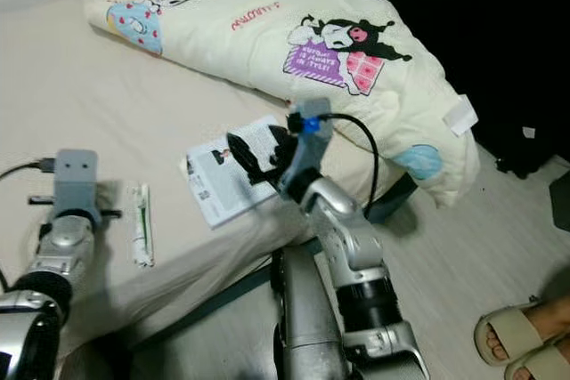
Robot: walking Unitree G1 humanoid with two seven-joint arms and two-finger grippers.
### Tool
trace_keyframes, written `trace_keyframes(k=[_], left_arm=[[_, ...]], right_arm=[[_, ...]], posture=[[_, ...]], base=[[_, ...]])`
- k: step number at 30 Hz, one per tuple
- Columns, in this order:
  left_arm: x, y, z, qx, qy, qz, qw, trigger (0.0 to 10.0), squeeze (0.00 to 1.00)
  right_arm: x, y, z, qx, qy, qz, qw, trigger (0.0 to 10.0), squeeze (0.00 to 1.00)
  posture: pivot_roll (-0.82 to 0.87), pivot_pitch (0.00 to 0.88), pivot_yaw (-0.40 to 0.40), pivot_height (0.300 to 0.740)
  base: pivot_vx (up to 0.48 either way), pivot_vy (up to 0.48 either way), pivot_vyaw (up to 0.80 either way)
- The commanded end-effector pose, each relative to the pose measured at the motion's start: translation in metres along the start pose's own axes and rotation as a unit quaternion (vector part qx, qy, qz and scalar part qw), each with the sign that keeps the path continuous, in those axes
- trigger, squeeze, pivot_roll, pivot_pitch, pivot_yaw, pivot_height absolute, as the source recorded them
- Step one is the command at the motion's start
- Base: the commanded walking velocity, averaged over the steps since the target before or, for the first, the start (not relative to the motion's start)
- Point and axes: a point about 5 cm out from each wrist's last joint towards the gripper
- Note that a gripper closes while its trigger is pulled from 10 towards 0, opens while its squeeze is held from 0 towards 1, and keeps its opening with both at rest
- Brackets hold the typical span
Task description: Clean up the room
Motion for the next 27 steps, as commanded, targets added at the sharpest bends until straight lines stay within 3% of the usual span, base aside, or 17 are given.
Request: trace_keyframes(k=[1,8,10,14,15,16,17,20,27], left_arm=[[0.018,-0.006,0.003,0.011,0.055,-0.001,0.998,0.0,0.00],[0.048,-0.004,0.004,0.023,0.115,-0.048,0.992,0.0,0.00],[0.053,-0.003,0.003,0.022,0.128,-0.046,0.990,0.0,0.00],[0.048,0.005,0.003,-0.010,0.119,-0.002,0.993,0.0,0.00],[0.035,0.012,0.002,-0.039,0.088,0.023,0.995,7.1,1.00],[0.017,0.018,-0.001,-0.070,0.041,0.042,0.996,10.0,1.00],[0.017,0.018,-0.001,-0.070,0.041,0.042,0.996,10.0,1.00],[-0.015,0.023,-0.010,-0.125,-0.055,0.050,0.989,10.0,1.00],[-0.022,0.011,-0.009,-0.112,-0.088,0.044,0.989,10.0,1.00]], right_arm=[[-0.003,-0.007,0.002,0.015,0.000,0.008,1.000,10.0,0.00],[-0.014,-0.009,-0.003,0.014,-0.010,0.019,1.000,10.0,0.00],[-0.018,-0.010,-0.005,0.013,-0.016,0.021,1.000,10.0,0.00],[-0.024,-0.011,-0.008,0.015,-0.026,0.023,0.999,10.0,0.00],[-0.026,-0.012,-0.007,0.017,-0.029,0.022,0.999,10.0,0.00],[-0.026,-0.013,-0.006,0.018,-0.031,0.018,0.999,10.0,0.00],[-0.026,-0.013,-0.006,0.018,-0.031,0.018,0.999,10.0,0.00],[-0.026,-0.012,-0.006,0.015,-0.032,0.015,0.999,10.0,0.00],[-0.026,-0.009,-0.008,0.010,-0.033,0.013,0.999,10.0,0.00]], posture=[[-0.20,0.302,-0.054,0.456],[-0.20,0.297,-0.051,0.456],[-0.20,0.297,-0.051,0.456],[-0.19,0.288,-0.048,0.456],[-0.19,0.288,-0.044,0.456],[-0.19,0.288,-0.044,0.456],[-0.19,0.288,-0.044,0.456],[-0.20,0.281,-0.040,0.456],[-0.20,0.278,-0.040,0.456]], base=[[0.000,0.000,0.00],[0.000,0.000,0.00],[0.000,0.000,0.00],[0.000,0.000,0.00],[0.000,0.000,0.00],[0.000,0.000,0.00],[0.000,0.000,0.00],[0.000,0.000,0.00],[0.000,0.000,0.00]])
Point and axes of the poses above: a point about 5 cm out from each wrist's last joint towards the gripper, its own z axis pointing out of the wrist towards the gripper, its own x axis along the axis of the wrist's last joint, y = z × x, and after that the axes turned 5 degrees about -z, right-handed
